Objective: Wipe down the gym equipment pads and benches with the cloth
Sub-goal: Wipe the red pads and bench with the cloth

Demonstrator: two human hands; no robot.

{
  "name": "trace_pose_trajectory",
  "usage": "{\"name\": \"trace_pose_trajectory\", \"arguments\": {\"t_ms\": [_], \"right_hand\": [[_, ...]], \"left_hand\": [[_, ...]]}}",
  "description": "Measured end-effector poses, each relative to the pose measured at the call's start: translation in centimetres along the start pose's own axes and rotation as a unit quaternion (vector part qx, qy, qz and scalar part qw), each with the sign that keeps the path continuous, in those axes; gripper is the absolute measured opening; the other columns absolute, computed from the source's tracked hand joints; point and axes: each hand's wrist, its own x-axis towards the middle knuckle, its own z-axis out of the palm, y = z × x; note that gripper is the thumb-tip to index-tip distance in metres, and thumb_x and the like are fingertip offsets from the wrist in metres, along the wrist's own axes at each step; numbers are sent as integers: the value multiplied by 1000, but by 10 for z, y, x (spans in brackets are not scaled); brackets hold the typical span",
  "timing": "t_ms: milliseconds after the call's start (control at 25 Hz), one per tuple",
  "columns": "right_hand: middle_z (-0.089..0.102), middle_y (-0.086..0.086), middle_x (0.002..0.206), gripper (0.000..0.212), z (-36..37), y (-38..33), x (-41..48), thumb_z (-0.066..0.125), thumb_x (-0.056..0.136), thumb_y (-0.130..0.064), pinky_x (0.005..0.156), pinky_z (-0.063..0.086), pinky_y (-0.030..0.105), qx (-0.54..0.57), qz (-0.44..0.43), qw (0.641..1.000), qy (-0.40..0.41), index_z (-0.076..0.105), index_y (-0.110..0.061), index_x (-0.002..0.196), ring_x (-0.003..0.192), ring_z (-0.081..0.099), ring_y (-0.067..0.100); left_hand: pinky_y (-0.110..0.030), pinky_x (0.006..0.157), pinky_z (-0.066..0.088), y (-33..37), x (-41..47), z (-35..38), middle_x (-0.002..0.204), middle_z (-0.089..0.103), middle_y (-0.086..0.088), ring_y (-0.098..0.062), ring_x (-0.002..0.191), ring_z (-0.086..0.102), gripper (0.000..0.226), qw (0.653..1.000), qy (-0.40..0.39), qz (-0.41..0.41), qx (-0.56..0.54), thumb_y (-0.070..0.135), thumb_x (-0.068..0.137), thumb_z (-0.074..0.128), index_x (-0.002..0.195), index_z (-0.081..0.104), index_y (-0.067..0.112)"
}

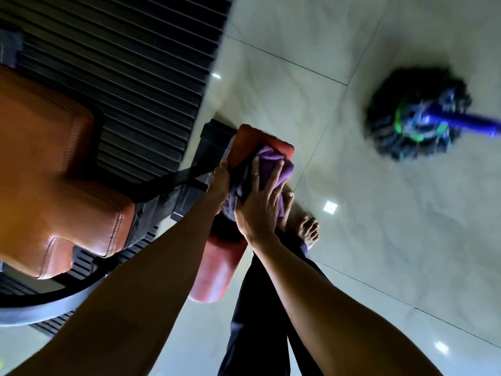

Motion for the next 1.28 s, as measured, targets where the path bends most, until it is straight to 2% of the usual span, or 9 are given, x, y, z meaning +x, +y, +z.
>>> {"name": "trace_pose_trajectory", "arguments": {"t_ms": [80,160,280,400,480,600,760,1040,1280], "right_hand": [[-18,15,168,81,-7,2,24,51,95,-50,104,50,52,15,-33,999,28,11,-35,163,148,27,51],[-18,3,170,81,-16,6,48,49,96,-56,91,57,48,58,36,997,40,2,-45,161,141,43,45],[-2,2,172,82,-1,25,45,34,95,-71,110,41,55,132,193,972,1,-1,-39,162,135,50,40],[10,11,170,105,29,24,4,14,87,-88,127,5,43,157,269,946,-88,16,-16,163,157,10,31],[-4,20,169,102,32,5,-18,37,92,-75,125,-3,35,170,240,952,-82,4,-11,164,156,-6,37],[-25,27,163,93,8,-17,3,50,99,-44,122,17,44,134,115,984,-20,-11,-14,163,151,-13,49],[-19,15,169,88,-24,-12,58,48,97,-58,99,52,56,91,87,992,13,-9,-36,162,148,25,51],[28,22,161,90,-31,14,37,49,100,-59,119,29,46,187,291,933,-100,4,-15,164,144,36,40],[54,18,142,61,-64,-1,39,52,99,-34,101,47,48,56,185,980,-55,33,-14,153,124,57,41]], "left_hand": [[-44,108,45,7,-5,1,113,69,-14,-27,106,66,63,1000,9,5,7,69,92,31,107,67,20],[-42,108,44,14,-14,1,116,69,-13,-26,107,65,59,1000,5,-3,4,60,102,30,114,67,16],[-41,108,45,17,-20,0,123,67,-11,-26,112,63,59,999,-33,-10,-31,54,107,24,118,66,15],[-33,91,51,20,-21,3,104,69,-11,-24,98,64,51,998,-36,-16,-56,41,111,23,93,64,18],[-29,74,50,23,-23,5,92,66,-10,-24,90,62,48,996,-47,-28,-76,37,110,24,89,62,15],[-25,74,52,23,-27,4,101,67,-9,-27,103,64,46,992,-95,-35,-68,35,110,22,104,62,13],[-21,76,50,31,-42,-2,90,58,11,-6,85,59,35,996,-86,-21,-16,35,111,24,94,53,29],[-57,107,45,-40,69,-8,127,66,-16,-35,118,63,102,994,-52,3,92,88,63,36,132,59,15],[-46,90,54,25,-16,-13,105,71,-22,-27,95,67,67,989,-58,32,129,58,84,39,105,66,1]]}}
